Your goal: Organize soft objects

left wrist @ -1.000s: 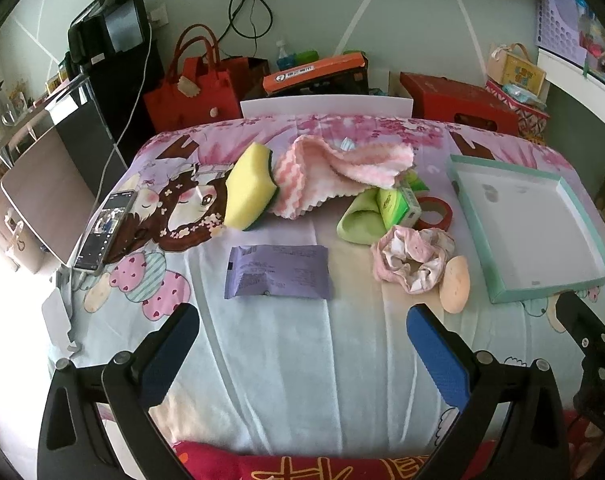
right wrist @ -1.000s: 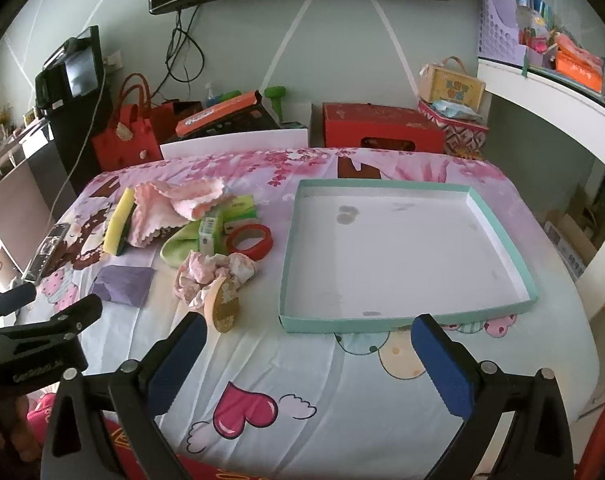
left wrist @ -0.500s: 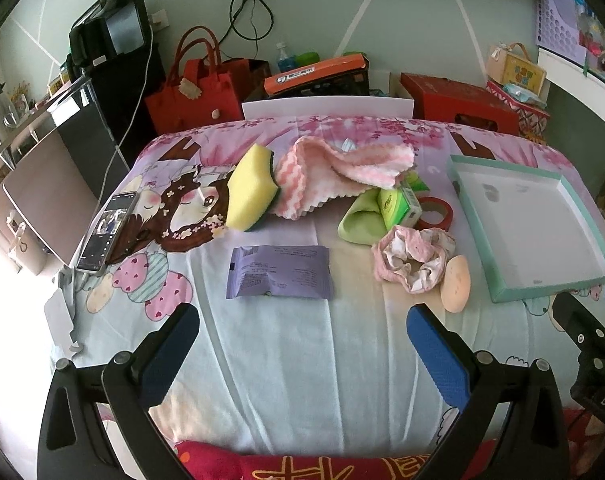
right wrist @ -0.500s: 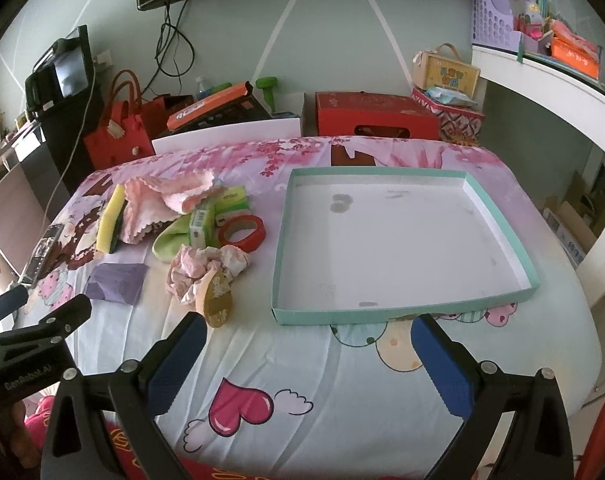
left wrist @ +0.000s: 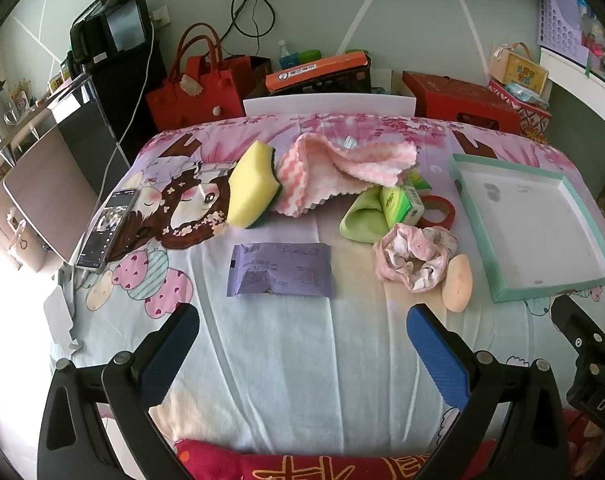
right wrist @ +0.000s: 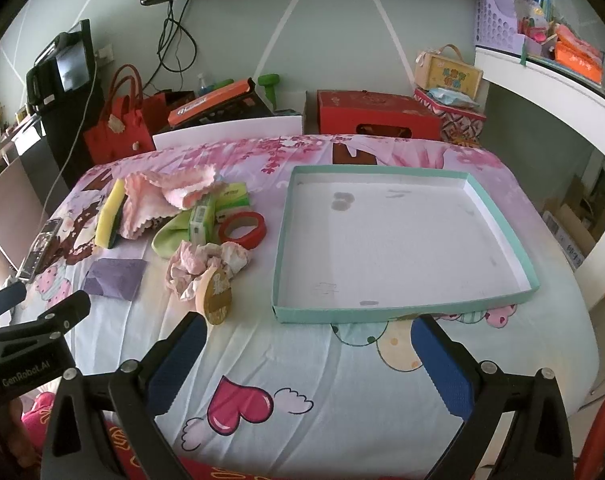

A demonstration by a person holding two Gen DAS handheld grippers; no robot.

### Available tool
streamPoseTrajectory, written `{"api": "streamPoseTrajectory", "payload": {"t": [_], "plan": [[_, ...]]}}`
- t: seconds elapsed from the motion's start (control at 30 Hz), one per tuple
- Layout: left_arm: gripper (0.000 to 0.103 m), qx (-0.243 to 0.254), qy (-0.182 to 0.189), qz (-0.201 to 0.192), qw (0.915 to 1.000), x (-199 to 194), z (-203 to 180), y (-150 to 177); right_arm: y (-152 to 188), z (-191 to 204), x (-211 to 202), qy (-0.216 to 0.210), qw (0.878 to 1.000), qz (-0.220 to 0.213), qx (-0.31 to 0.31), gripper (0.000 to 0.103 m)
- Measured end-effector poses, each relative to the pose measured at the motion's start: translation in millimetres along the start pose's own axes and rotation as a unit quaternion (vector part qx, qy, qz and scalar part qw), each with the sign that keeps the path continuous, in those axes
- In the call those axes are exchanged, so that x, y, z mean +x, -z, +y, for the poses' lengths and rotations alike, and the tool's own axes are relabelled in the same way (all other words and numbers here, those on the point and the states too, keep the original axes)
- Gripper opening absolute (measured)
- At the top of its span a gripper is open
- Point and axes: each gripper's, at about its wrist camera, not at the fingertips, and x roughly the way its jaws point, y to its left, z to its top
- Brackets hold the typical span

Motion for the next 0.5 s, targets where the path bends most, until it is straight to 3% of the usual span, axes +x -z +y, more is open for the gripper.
{"api": "streamPoseTrajectory", "payload": {"t": [0.5], "plan": [[0.103, 0.0, 0.0, 0.0, 1.0, 0.0, 0.1, 0.0, 0.4, -0.6, 1.3, 0.001, 1.0, 0.002, 0.001, 0.103]]}}
